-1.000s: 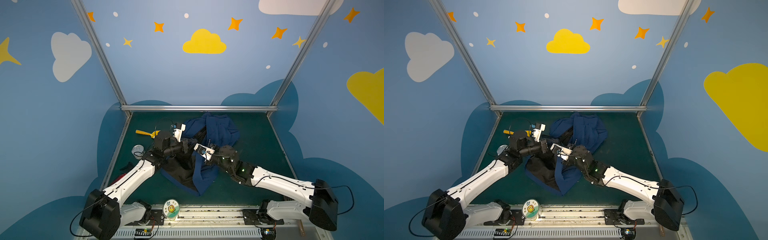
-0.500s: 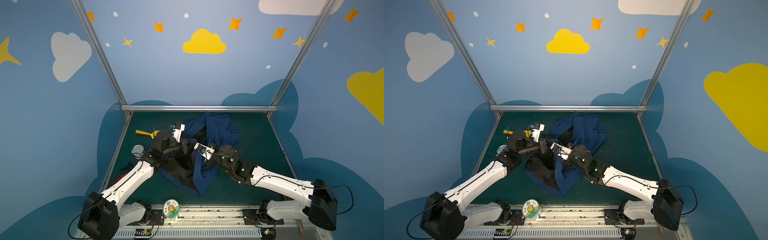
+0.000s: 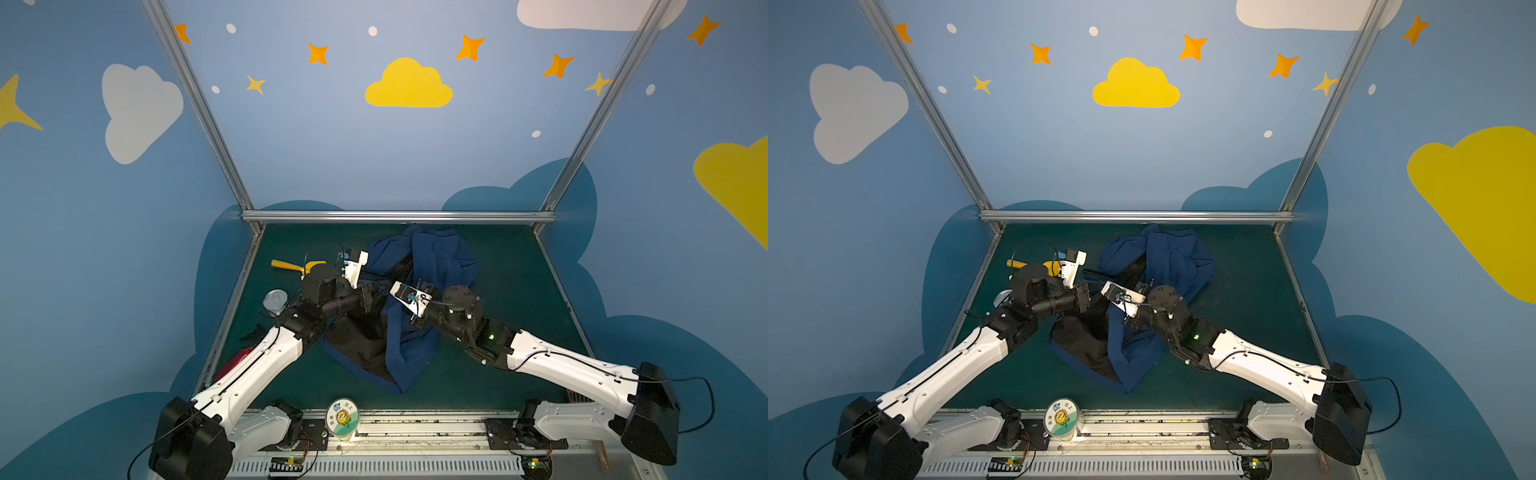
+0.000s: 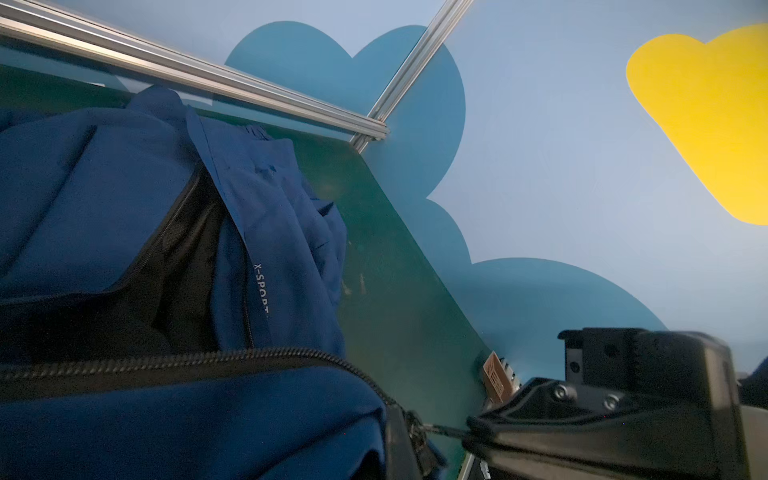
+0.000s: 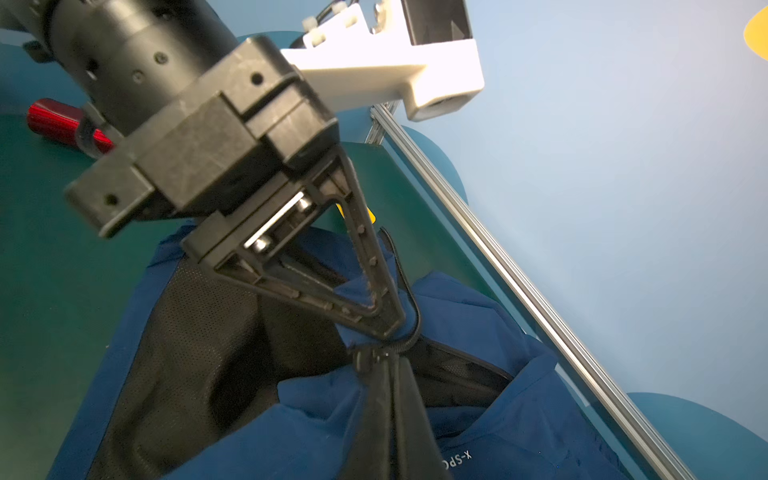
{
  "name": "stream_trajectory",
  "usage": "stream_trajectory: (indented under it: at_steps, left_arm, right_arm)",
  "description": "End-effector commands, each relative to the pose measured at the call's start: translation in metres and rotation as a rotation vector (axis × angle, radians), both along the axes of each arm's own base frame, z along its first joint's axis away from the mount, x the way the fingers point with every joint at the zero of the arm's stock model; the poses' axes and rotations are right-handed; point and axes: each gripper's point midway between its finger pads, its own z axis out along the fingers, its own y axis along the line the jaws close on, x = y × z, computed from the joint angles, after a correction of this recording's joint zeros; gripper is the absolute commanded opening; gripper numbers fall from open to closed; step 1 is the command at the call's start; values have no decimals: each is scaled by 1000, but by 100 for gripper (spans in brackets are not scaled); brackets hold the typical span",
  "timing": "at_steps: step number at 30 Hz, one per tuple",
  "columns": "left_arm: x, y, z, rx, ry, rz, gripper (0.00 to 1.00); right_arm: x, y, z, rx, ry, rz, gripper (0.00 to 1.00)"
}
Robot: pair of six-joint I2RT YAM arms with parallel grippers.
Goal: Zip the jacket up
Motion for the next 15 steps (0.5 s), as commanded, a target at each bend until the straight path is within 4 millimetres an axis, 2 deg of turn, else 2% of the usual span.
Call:
stream_trajectory:
  at_steps: [1,6,15]
  left_arm:
    - [-4,2,0,21,3,-9,3]
    - [-8,3,5,15,0,-16,3]
    - [-19,8,0,29,19,-18,3]
  right_arm:
    - [7,-8,29,65,-21,-40,0]
    - [15,-5,18,52,9,-55,0]
    - [36,-6,14,63,41,-123,0]
